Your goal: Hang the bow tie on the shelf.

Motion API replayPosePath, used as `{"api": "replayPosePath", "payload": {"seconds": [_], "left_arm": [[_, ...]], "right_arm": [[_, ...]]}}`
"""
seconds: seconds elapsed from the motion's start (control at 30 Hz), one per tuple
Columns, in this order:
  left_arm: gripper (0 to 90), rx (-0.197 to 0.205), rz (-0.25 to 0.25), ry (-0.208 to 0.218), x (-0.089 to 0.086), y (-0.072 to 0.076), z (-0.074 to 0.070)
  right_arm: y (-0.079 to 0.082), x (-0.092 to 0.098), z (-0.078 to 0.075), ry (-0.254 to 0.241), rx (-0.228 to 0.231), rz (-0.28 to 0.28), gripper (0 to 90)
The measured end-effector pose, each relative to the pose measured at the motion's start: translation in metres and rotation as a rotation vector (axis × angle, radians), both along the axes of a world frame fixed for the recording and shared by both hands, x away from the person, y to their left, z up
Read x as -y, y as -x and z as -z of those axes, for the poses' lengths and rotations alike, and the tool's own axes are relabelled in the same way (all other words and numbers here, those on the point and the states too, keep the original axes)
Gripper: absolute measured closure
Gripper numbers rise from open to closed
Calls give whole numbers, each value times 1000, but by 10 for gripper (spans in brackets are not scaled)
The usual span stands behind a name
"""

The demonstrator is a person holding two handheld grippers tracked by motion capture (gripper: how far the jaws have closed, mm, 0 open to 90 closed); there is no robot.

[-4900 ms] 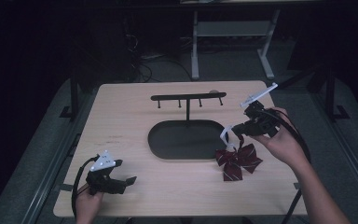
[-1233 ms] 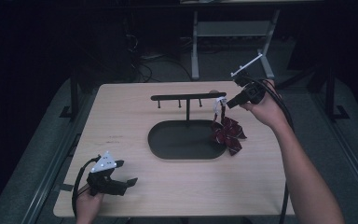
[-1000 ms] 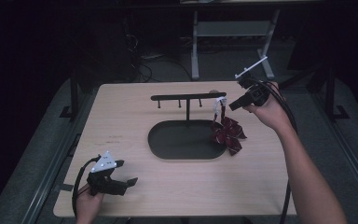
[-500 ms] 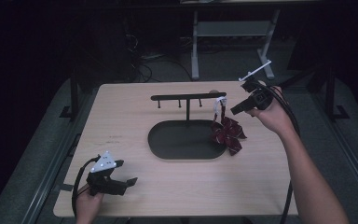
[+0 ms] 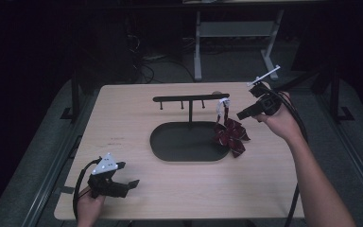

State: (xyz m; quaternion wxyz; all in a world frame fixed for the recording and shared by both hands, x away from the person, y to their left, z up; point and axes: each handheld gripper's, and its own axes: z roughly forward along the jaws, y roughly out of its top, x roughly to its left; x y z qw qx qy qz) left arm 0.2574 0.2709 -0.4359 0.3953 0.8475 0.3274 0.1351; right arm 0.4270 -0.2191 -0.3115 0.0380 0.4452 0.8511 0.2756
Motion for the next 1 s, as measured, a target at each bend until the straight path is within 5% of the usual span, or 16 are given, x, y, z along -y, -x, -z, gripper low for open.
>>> {"api": "replayPosePath", "payload": {"seconds": [1.0], "left_arm": [[135, 3, -4, 6, 0, 1, 0]], "right_arm": [[19, 15, 24, -25, -27, 12, 496]]}}
